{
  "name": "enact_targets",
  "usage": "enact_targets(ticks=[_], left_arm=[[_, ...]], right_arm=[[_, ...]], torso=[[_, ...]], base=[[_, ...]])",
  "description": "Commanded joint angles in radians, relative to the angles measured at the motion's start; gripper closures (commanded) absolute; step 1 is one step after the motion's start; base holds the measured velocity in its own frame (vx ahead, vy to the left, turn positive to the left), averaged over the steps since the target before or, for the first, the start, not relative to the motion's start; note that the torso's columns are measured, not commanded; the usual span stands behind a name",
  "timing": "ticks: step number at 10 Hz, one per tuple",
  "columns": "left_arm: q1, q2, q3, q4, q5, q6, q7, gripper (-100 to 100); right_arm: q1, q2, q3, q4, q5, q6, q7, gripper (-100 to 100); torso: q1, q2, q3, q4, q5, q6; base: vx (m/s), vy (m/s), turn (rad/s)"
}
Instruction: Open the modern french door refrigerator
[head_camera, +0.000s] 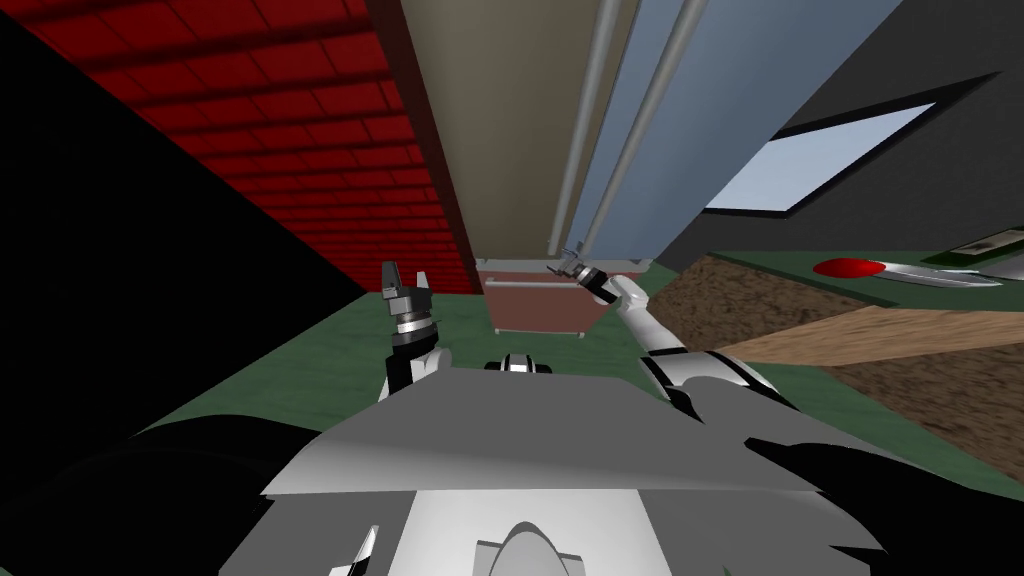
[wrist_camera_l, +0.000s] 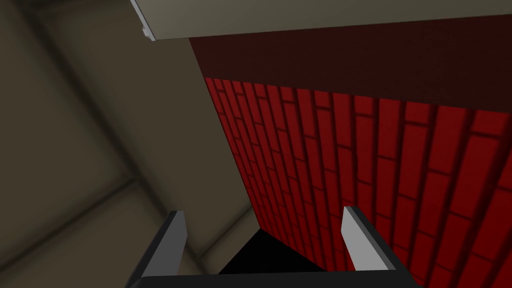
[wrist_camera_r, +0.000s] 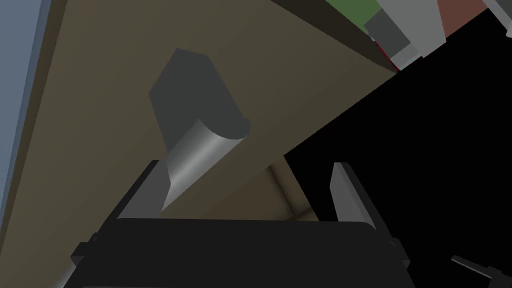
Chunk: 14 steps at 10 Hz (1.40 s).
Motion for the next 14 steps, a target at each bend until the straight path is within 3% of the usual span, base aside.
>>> enact_targets(ticks=[1,4,7,8,9,11,14], left_arm=[[0.0,0.0,0.0,0.0,0.0,0.0,0.0,0],[0.0,0.0,0.0,0.0,0.0,0.0,0.0,0],[0.0,0.0,0.0,0.0,0.0,0.0,0.0,0],[0.0,0.0,0.0,0.0,0.0,0.0,0.0,0],[0.0,0.0,0.0,0.0,0.0,0.0,0.0,0],[0.0,0.0,0.0,0.0,0.0,0.0,0.0,0],[0.0,0.0,0.0,0.0,0.0,0.0,0.0,0]], right_arm=[[-0.059,-0.048,0.016,0.056,0.051,0.009,0.03,-100],[-0.122,-0.097,0.028,0.121,0.098,0.008,0.063,-100],[-0.121,-0.1,0.026,0.123,0.1,0.011,0.064,-100],[-0.12,-0.101,0.025,0.123,0.099,0.012,0.064,100],[-0.121,-0.113,0.011,0.139,0.104,0.047,0.063,100],[-0.12,-0.118,0.006,0.147,0.107,0.064,0.062,100],[-0.116,-0.132,-0.009,0.171,0.116,0.113,0.061,100]], torso=[[-0.001,0.0,0.0,0.0,0.0,0.0],[0.002,-0.005,-0.004,0.0,0.001,-0.004],[0.0,-0.002,-0.001,-0.001,0.0,-0.004],[-0.001,-0.001,0.0,-0.001,0.0,-0.002],[-0.001,-0.001,0.0,-0.003,-0.001,-0.002],[0.01,0.006,0.004,0.0,0.003,-0.003],[0.006,-0.001,-0.001,0.001,0.003,-0.007]], base=[[0.036,0.118,-0.061],[0.024,0.095,-0.028],[0.021,0.045,-0.025],[0.008,-0.003,-0.014],[-0.148,0.193,-0.137],[-0.14,0.249,-0.116],[-0.169,0.235,-0.101]])
